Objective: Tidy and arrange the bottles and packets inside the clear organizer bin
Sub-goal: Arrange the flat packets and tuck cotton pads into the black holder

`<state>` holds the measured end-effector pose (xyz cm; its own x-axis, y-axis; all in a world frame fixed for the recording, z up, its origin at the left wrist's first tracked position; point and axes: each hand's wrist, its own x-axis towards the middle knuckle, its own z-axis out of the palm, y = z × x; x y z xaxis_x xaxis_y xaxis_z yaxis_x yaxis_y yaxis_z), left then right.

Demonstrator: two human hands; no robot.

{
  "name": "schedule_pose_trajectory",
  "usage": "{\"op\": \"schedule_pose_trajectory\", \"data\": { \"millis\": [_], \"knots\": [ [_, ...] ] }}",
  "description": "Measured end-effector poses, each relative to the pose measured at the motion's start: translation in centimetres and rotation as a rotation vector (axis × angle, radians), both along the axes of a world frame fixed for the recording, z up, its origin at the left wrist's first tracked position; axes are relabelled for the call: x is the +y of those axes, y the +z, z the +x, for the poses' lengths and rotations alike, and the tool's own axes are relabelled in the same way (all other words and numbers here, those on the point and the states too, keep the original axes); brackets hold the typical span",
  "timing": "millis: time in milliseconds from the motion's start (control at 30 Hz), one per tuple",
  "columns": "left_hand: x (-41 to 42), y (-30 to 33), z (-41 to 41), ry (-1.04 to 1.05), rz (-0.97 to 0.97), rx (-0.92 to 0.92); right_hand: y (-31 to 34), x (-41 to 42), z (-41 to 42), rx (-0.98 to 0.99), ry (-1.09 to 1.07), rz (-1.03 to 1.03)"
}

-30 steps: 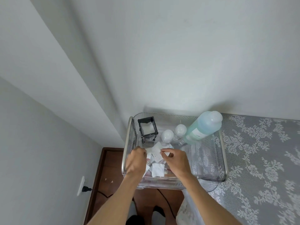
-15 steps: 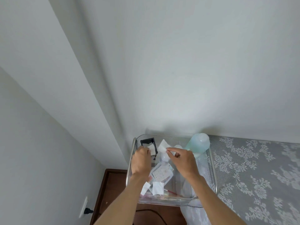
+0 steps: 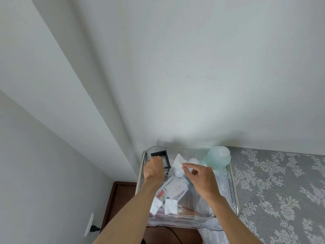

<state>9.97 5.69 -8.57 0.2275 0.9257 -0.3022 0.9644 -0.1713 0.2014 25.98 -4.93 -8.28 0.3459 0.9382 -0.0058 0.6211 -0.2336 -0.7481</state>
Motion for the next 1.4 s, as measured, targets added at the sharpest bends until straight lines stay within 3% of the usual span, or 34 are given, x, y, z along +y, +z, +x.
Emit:
{"op": "schedule_pose_trajectory", "data": {
  "millis": [67, 167, 267, 400, 900, 1000, 1100, 1267, 1400],
  "knots": [
    [-0.2, 0.4, -0.3, -0.046, 0.026, -0.061, 0.1, 0.6, 0.1, -0.013, 0.02, -0.014],
    [-1.1, 1.3, -2.1, -0.158, 0.254, -0.289, 0.4, 1.9, 0.0, -0.047, 0.066, -0.043],
    [-2.3, 1.6, -4.6, -0.062, 0.444, -0.396, 0.9, 3.6, -0.8, -0.083, 0.147, -0.062],
    [-4.1, 1.2, -7.6, 0.086, 0.339, -0.354, 1.1, 5.9, -2.5, -0.137, 0.259, -0.075],
    [-5.3, -0.8, -9.1, 0.119, 0.246, -0.404, -0.5, 10.8, -5.2, -0.309, 0.432, -0.472],
    [-5.5, -0.7, -9.3, 0.112, 0.263, -0.412, 0.0, 9.9, -4.6, -0.262, 0.429, -0.426],
    [-5.5, -0.3, -9.2, 0.084, 0.278, -0.413, 0.8, 7.3, -3.6, -0.182, 0.356, -0.251],
    [-6.9, -0.3, -8.9, -0.058, 0.499, -0.331, -0.3, 0.4, -2.0, -0.026, 0.235, -0.17],
    [-10.4, -2.4, -8.7, -0.44, 0.5, -0.35, -3.0, -4.2, -1.5, 0.026, 0.172, -0.275]
  ]
}}
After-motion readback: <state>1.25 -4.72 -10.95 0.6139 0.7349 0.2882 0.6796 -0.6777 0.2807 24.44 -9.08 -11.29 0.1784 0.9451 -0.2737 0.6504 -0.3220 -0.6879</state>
